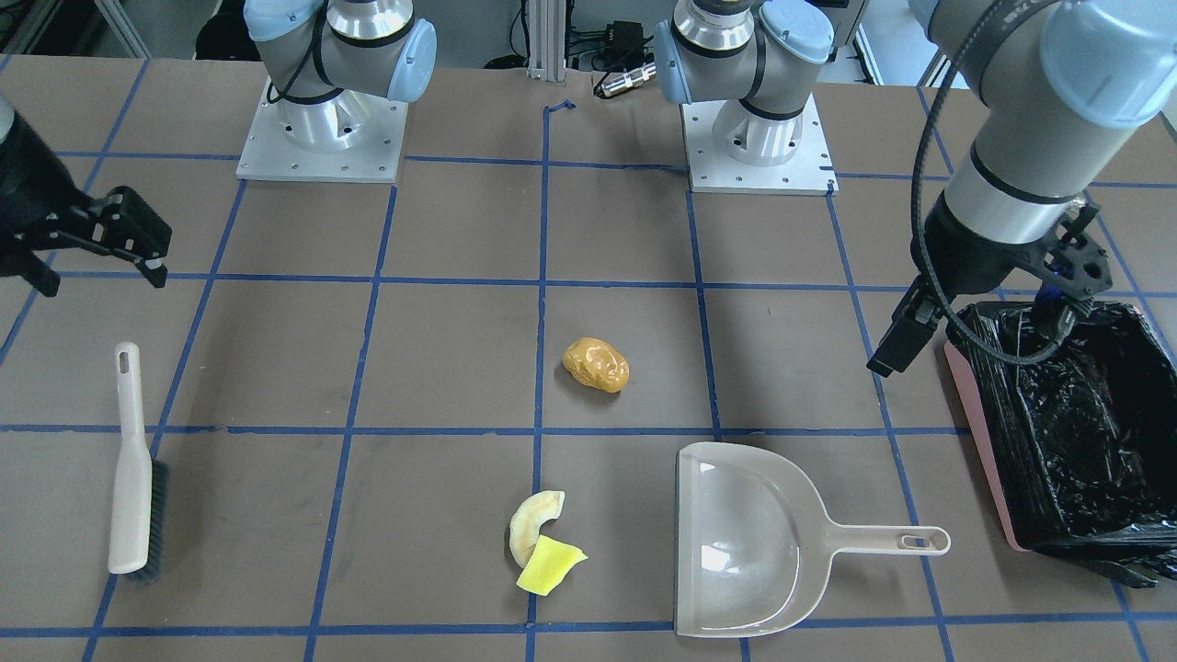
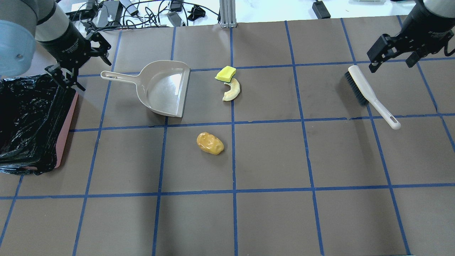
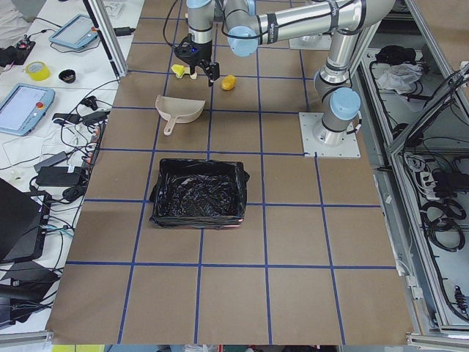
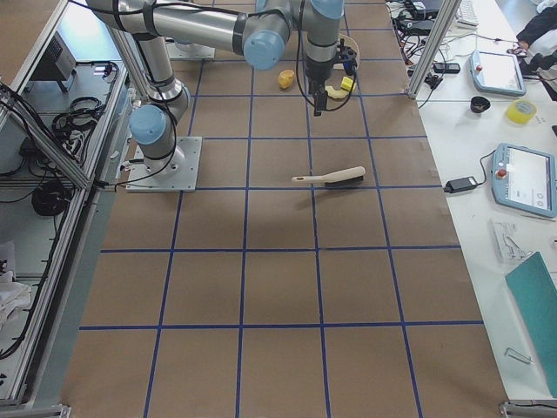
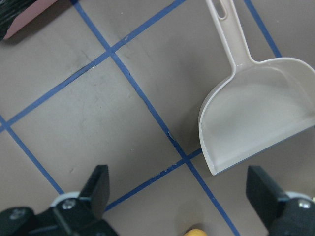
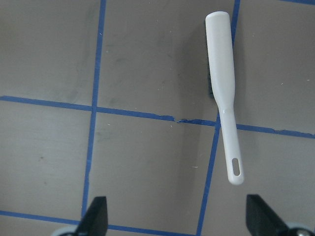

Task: Sweep and dump trash into bin
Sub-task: 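Grasp the white dustpan with the left gripper while the right grasps the brush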

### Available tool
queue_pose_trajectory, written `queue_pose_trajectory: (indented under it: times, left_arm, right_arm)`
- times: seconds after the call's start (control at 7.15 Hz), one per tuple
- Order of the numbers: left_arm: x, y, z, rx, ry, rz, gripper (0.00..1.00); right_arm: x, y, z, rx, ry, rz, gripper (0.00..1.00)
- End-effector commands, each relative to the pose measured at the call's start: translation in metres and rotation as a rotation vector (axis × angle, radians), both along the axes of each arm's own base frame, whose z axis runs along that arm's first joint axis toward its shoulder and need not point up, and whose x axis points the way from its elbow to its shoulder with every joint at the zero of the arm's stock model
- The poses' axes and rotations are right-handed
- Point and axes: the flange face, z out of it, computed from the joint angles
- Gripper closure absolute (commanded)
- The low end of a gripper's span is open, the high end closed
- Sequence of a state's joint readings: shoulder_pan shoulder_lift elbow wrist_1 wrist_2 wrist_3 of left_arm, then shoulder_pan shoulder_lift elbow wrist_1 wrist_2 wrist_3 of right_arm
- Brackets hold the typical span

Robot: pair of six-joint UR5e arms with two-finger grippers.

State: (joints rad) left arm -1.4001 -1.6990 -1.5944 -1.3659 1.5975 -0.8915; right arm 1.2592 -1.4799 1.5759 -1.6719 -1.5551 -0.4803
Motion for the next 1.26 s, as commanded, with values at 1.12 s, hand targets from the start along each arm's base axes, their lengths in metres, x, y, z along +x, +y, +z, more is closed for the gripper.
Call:
queue_pose_trajectory:
  times: [1.12]
  left_arm:
    - [0.082,-0.142,-0.163,-0.068,0.114,0.386,0.0]
  right_arm:
    - [-0.088,-0.004,-0.187,0.088,0.043,0.166,0.02]
